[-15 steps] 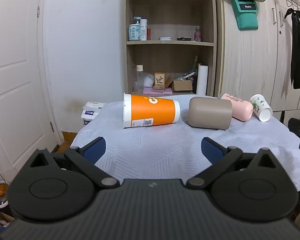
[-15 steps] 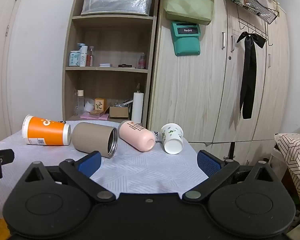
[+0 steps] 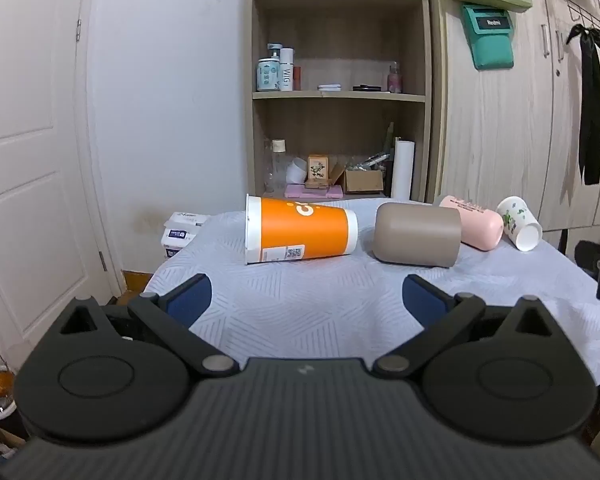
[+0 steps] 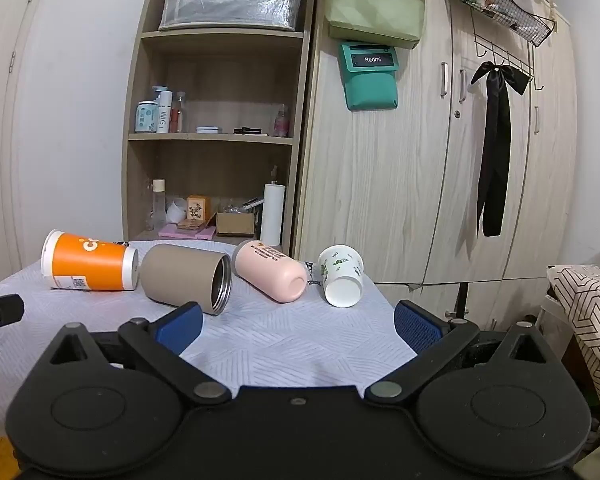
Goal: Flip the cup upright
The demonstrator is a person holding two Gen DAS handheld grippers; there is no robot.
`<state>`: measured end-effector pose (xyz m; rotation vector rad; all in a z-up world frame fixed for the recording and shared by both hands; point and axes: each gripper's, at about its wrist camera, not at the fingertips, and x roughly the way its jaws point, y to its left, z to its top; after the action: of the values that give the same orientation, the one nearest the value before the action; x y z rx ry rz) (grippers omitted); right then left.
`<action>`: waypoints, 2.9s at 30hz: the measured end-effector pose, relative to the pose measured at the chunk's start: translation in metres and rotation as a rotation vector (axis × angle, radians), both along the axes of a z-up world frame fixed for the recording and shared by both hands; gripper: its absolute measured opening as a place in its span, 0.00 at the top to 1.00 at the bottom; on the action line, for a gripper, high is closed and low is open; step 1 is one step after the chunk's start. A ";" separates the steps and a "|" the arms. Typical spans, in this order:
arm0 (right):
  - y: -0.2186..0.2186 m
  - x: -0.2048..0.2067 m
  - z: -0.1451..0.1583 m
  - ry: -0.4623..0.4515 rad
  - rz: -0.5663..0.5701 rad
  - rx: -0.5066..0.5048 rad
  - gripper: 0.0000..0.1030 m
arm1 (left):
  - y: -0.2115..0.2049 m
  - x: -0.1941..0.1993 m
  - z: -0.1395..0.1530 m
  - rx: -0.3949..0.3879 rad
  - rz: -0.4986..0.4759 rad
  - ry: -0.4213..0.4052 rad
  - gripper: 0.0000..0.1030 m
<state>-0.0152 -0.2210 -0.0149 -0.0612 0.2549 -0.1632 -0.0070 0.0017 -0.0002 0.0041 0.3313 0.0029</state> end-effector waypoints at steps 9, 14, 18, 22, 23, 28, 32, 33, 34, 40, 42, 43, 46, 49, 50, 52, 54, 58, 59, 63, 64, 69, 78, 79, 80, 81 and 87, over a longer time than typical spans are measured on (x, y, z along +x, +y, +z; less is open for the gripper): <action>0.001 0.008 0.002 0.017 -0.005 0.011 0.00 | 0.006 0.004 -0.002 -0.046 0.007 0.015 0.00; 0.002 0.009 0.003 0.016 -0.003 0.015 0.00 | 0.012 0.007 -0.003 -0.083 0.014 0.026 0.00; 0.002 0.009 0.003 0.015 -0.001 0.013 0.00 | 0.014 0.007 -0.004 -0.088 0.008 0.028 0.00; 0.002 0.009 0.003 0.016 0.002 0.013 0.00 | 0.012 0.005 -0.004 -0.069 0.005 0.018 0.00; 0.003 0.009 0.003 0.016 0.001 0.012 0.00 | 0.011 0.005 -0.005 -0.061 0.007 0.018 0.00; 0.005 0.009 0.002 0.020 0.006 0.006 0.00 | 0.010 0.004 -0.006 -0.062 0.005 0.021 0.00; 0.006 0.008 0.001 0.021 0.008 0.002 0.00 | 0.010 0.005 -0.005 -0.064 0.005 0.027 0.00; 0.006 0.008 0.001 0.022 0.008 0.002 0.00 | 0.010 0.006 -0.005 -0.064 0.005 0.029 0.00; 0.006 0.008 0.001 0.022 0.008 0.002 0.00 | 0.010 0.006 -0.005 -0.063 0.005 0.031 0.00; 0.006 0.008 0.001 0.024 0.009 0.002 0.00 | 0.011 0.007 -0.005 -0.066 -0.002 0.034 0.00; 0.007 0.009 0.001 0.028 0.009 0.001 0.00 | 0.012 0.008 -0.006 -0.065 -0.003 0.037 0.00; 0.007 0.010 0.001 0.028 0.009 0.000 0.00 | 0.012 0.008 -0.006 -0.065 -0.004 0.037 0.00; 0.008 0.010 0.001 0.030 0.010 -0.001 0.00 | 0.012 0.009 -0.007 -0.064 -0.001 0.045 0.00; 0.008 0.010 0.001 0.031 0.010 0.000 0.00 | 0.011 0.009 -0.008 -0.061 0.003 0.048 0.00; 0.007 0.011 0.001 0.032 0.010 0.000 0.00 | 0.011 0.009 -0.008 -0.061 0.004 0.050 0.00; 0.007 0.011 0.001 0.033 0.010 0.000 0.00 | 0.012 0.009 -0.007 -0.063 0.003 0.052 0.00; 0.007 0.011 0.001 0.033 0.010 0.002 0.00 | 0.012 0.009 -0.007 -0.065 0.001 0.052 0.00; 0.008 0.012 0.000 0.038 0.010 0.001 0.00 | 0.014 0.010 -0.009 -0.086 -0.020 0.065 0.00; 0.008 0.012 0.000 0.039 0.010 0.001 0.00 | 0.015 0.010 -0.009 -0.087 -0.018 0.066 0.00; 0.007 0.013 -0.002 0.046 0.008 0.004 0.00 | 0.015 0.010 -0.010 -0.079 -0.017 0.067 0.00; 0.007 0.013 -0.002 0.048 0.009 0.005 0.00 | 0.016 0.010 -0.010 -0.084 -0.022 0.067 0.00; 0.005 0.016 -0.002 0.060 0.022 0.008 0.00 | 0.018 0.013 -0.007 -0.099 -0.059 0.067 0.00; -0.032 0.046 -0.002 0.207 0.211 0.166 0.00 | -0.002 0.061 0.024 0.049 -0.326 0.112 0.00; -0.037 0.051 -0.003 0.226 0.228 0.185 0.00 | -0.007 0.070 0.029 0.077 -0.378 0.119 0.00; -0.040 0.055 -0.004 0.236 0.242 0.190 0.00 | -0.011 0.078 0.032 0.109 -0.420 0.131 0.00; -0.042 0.059 -0.003 0.243 0.258 0.185 0.00 | -0.016 0.084 0.035 0.135 -0.456 0.140 0.00; -0.054 0.083 0.009 0.303 0.384 0.164 0.00 | -0.052 0.124 0.037 0.352 -0.733 0.209 0.00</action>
<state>0.0673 -0.2754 -0.0056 0.0289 0.5512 0.2520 0.1171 -0.0499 0.0367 0.4772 0.5195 -0.6690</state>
